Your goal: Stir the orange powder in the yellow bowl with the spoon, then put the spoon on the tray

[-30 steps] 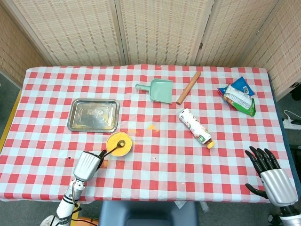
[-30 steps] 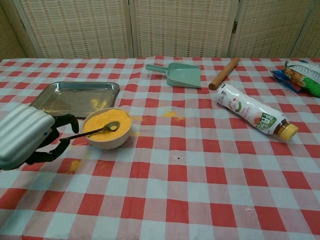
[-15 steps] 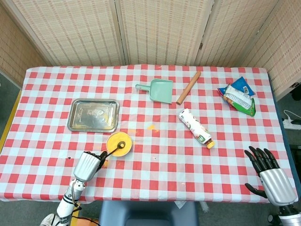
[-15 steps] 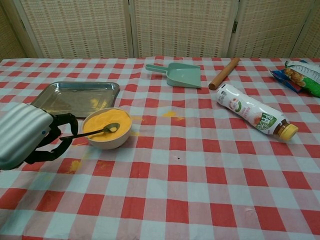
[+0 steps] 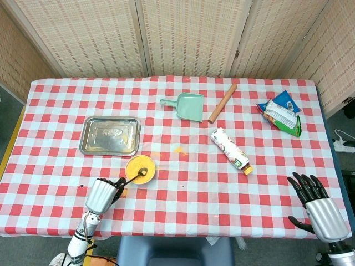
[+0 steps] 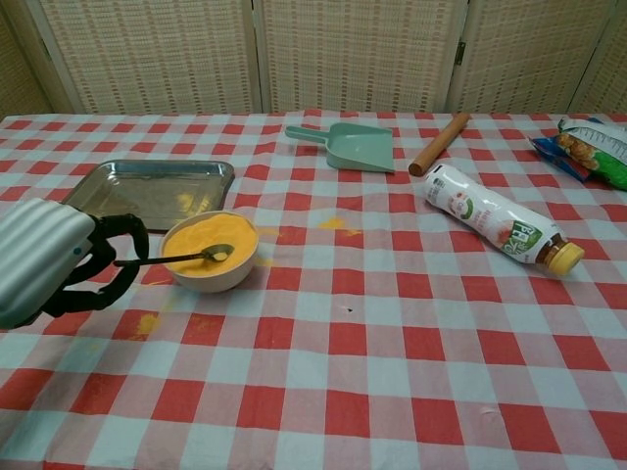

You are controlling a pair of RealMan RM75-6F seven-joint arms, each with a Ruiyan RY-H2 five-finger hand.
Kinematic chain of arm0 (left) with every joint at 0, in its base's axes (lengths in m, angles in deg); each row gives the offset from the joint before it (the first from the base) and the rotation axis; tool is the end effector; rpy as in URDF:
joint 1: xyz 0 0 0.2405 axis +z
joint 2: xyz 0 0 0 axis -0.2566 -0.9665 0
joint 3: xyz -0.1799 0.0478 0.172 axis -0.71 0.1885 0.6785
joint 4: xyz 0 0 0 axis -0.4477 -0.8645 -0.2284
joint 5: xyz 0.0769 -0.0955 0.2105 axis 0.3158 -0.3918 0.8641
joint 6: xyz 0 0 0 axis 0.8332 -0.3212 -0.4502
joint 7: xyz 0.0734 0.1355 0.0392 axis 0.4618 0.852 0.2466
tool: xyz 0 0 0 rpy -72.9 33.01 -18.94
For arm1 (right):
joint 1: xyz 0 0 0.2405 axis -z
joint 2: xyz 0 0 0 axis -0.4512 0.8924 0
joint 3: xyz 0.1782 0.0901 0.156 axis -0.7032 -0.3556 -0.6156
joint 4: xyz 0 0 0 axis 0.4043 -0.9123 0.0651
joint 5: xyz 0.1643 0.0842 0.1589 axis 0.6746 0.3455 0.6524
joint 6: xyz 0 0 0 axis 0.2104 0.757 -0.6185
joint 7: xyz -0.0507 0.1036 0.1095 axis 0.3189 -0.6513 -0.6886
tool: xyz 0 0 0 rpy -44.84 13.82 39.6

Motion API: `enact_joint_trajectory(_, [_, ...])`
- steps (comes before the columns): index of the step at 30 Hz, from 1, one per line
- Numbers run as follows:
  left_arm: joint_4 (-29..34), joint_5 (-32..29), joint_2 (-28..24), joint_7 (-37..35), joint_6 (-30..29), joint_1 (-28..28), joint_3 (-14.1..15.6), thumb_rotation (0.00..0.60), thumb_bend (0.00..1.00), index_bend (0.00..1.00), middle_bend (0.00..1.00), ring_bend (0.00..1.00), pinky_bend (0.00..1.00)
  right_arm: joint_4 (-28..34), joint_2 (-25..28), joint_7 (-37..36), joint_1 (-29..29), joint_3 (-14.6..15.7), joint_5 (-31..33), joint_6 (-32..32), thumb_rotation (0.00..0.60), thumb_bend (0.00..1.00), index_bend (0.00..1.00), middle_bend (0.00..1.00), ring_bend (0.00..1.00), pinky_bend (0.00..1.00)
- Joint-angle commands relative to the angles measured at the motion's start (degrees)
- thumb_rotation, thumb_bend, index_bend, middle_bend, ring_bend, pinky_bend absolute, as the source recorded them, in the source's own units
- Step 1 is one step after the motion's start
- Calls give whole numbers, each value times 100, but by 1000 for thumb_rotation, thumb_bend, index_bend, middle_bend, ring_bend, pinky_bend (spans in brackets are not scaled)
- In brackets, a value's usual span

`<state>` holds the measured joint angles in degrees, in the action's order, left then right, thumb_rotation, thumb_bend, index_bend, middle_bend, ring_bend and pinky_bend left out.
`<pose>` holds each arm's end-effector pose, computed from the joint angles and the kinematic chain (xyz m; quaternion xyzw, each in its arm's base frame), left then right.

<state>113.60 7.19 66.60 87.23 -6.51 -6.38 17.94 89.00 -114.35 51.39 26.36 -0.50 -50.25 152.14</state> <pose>-0.2364 0.2612 -0.0764 -0.6704 -0.1870 -0.5082 0.5074 -0.3107 -0.1406 0.1160 0.6664 -0.3609 0.3815 0.5292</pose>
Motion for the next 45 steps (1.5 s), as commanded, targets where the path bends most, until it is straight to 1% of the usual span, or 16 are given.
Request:
enact_joint_trajectory(1, [28, -58, 29, -39, -31, -6, -75, 600, 468, 651, 1000, 1000, 1000, -2, 0, 2, 2, 1, -2, 5, 600, 44, 0, 0, 0, 0])
enact_joint_trajectory(8, [41, -148, 73, -84, -119, -48, -239, 600, 471, 686, 1000, 1000, 1000, -8, -1, -4, -4, -5, 11, -6, 600, 44, 0, 0, 0, 0])
enact_joint_trajectory(13, [89, -166, 44, -60, -93, -65, -254, 600, 473, 705, 1000, 1000, 1000, -10, -5, 0, -11, -12, 27, -22, 600, 43, 0, 0, 0, 0])
enact_joint_trajectory(21, [346, -223, -78, -135, -23, -73, -286, 600, 482, 739, 1000, 1000, 1000, -11, -10, 9, -12, -11, 32, -28, 600, 43, 0, 0, 0, 0])
enact_joint_trajectory(26, [594, -279, -188, -217, -45, -87, -379, 600, 488, 759, 1000, 1000, 1000, -11, -15, 23, -17, -11, 40, -44, 600, 43, 0, 0, 0, 0])
enact_joint_trajectory(38, [733, -397, -217, -423, -68, -152, -577, 600, 492, 780, 1000, 1000, 1000, -7, -29, 57, -31, -17, 61, -77, 600, 43, 0, 0, 0, 0])
enact_joint_trajectory(40, [873, -462, -261, -510, -7, -152, -616, 600, 492, 787, 1000, 1000, 1000, -8, -31, 61, -35, -19, 71, -89, 600, 44, 0, 0, 0, 0])
enact_joint_trajectory(42, [1172, -561, -370, -566, 122, -155, -666, 600, 495, 793, 1000, 1000, 1000, -8, -34, 70, -44, -21, 83, -113, 600, 44, 0, 0, 0, 0])
enact_joint_trajectory(45, [1763, -636, -634, -433, 315, -177, -695, 600, 502, 805, 1000, 1000, 1000, -4, -38, 78, -57, -20, 94, -146, 600, 44, 0, 0, 0, 0])
